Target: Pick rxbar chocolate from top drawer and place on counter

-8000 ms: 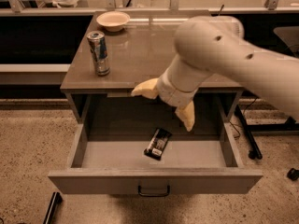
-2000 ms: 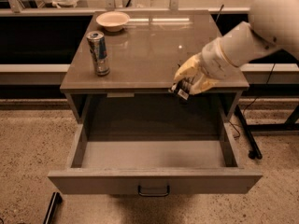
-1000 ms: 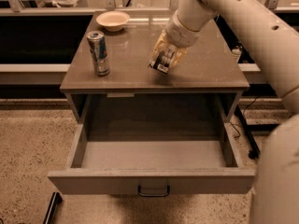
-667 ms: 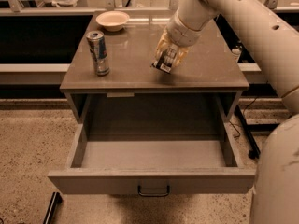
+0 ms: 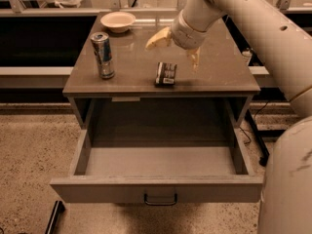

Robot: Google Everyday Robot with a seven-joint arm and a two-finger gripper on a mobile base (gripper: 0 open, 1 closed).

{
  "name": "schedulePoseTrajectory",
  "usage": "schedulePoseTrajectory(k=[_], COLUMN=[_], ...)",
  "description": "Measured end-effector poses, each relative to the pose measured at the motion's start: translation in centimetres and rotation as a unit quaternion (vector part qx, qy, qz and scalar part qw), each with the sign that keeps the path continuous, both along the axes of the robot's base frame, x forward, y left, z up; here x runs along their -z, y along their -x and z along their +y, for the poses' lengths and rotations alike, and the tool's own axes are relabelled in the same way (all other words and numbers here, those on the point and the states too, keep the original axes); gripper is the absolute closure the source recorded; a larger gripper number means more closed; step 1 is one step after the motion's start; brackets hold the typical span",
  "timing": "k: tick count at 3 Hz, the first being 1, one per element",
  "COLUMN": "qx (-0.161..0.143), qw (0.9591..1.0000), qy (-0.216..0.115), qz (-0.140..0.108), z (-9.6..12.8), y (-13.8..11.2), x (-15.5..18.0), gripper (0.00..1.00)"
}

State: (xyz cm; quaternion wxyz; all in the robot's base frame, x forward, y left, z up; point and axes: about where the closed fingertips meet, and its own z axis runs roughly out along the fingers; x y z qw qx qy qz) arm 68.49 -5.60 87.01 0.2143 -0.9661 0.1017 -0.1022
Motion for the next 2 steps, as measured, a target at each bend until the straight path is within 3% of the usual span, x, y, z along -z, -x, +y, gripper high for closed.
schedulePoseTrajectory(k=[1, 2], qx=[-0.018, -0.014], qw=[0.9995, 0.9982], qy=[-0.011, 0.046], qz=[-0.025, -0.036], z=[-0.3, -0.4], y=[2.8, 4.5], x=[-4.2, -6.7], gripper=[0.00, 0.00])
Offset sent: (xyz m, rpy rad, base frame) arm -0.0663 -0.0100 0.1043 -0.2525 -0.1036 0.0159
